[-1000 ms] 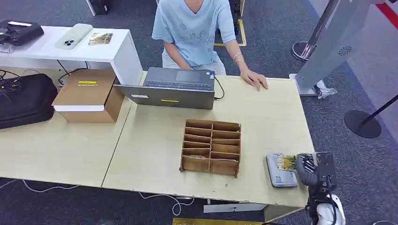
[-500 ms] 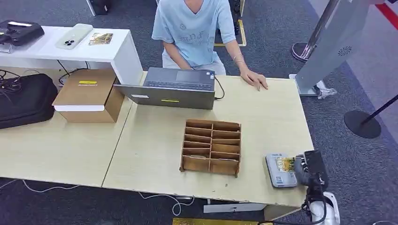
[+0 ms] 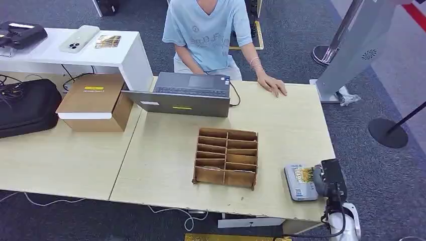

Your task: Pass the card to the sensor for recognition and then transmit it.

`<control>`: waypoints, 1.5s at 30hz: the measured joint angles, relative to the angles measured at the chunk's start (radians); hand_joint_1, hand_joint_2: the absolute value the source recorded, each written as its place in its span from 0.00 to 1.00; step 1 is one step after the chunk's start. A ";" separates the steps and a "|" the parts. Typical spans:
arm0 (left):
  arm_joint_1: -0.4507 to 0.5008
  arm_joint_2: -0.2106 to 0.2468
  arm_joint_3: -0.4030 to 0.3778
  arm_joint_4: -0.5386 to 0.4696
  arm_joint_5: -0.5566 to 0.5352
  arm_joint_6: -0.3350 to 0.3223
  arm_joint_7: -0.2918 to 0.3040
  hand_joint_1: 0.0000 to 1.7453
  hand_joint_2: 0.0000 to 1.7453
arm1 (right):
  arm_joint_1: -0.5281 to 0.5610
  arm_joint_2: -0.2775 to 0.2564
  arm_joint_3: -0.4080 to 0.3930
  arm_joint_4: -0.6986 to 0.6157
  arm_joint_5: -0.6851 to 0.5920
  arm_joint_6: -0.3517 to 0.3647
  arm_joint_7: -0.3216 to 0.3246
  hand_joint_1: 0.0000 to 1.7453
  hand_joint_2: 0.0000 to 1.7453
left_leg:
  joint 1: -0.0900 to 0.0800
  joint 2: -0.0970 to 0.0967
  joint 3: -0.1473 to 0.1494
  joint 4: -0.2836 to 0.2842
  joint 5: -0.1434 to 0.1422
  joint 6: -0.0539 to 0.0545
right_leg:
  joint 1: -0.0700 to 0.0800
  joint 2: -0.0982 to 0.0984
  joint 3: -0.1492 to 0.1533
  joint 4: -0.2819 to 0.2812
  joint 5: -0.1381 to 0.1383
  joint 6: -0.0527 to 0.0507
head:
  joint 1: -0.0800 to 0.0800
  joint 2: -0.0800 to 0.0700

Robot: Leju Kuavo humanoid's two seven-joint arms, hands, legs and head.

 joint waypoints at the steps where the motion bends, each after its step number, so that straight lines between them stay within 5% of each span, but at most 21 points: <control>1: 0.000 0.001 -0.003 0.000 0.000 0.000 -0.005 0.00 0.00 | 0.000 0.000 0.000 0.000 0.000 -0.003 0.000 1.00 1.00 | 0.000 0.000 0.000 0.000 0.000 0.000 | 0.000 0.000 0.000 0.000 0.000 0.000 | 0.000 0.000; 10: 0.000 0.005 -0.047 0.000 0.000 0.001 -0.010 0.00 0.00 | 0.005 0.017 0.000 -0.025 -0.005 -0.063 -0.039 1.00 1.00 | 0.000 0.000 0.000 0.000 0.000 0.000 | 0.000 0.000 0.000 0.000 0.000 0.000 | 0.000 0.000; 25: -0.010 0.005 -0.115 0.000 0.000 -0.008 -0.037 0.00 0.00 | 0.054 0.120 0.001 -0.296 -0.019 -0.198 -0.142 1.00 1.00 | 0.000 0.000 0.000 0.000 0.000 0.000 | 0.000 0.000 0.000 0.000 0.000 0.000 | 0.000 0.000; 35: -0.030 0.005 -0.176 0.006 0.000 -0.020 -0.052 0.00 0.00 | 0.054 0.160 0.042 -0.391 0.098 -0.406 -0.219 1.00 1.00 | 0.000 0.000 0.000 0.000 0.000 0.000 | 0.000 0.000 -0.001 0.000 0.000 0.000 | 0.000 0.000; 45: -0.047 0.005 -0.228 0.014 0.000 -0.024 -0.075 0.00 0.00 | 0.076 0.176 0.110 -0.443 0.243 -0.539 -0.239 1.00 1.00 | 0.000 0.000 0.000 0.000 0.000 0.000 | 0.000 0.000 0.000 0.000 0.000 0.000 | 0.000 0.000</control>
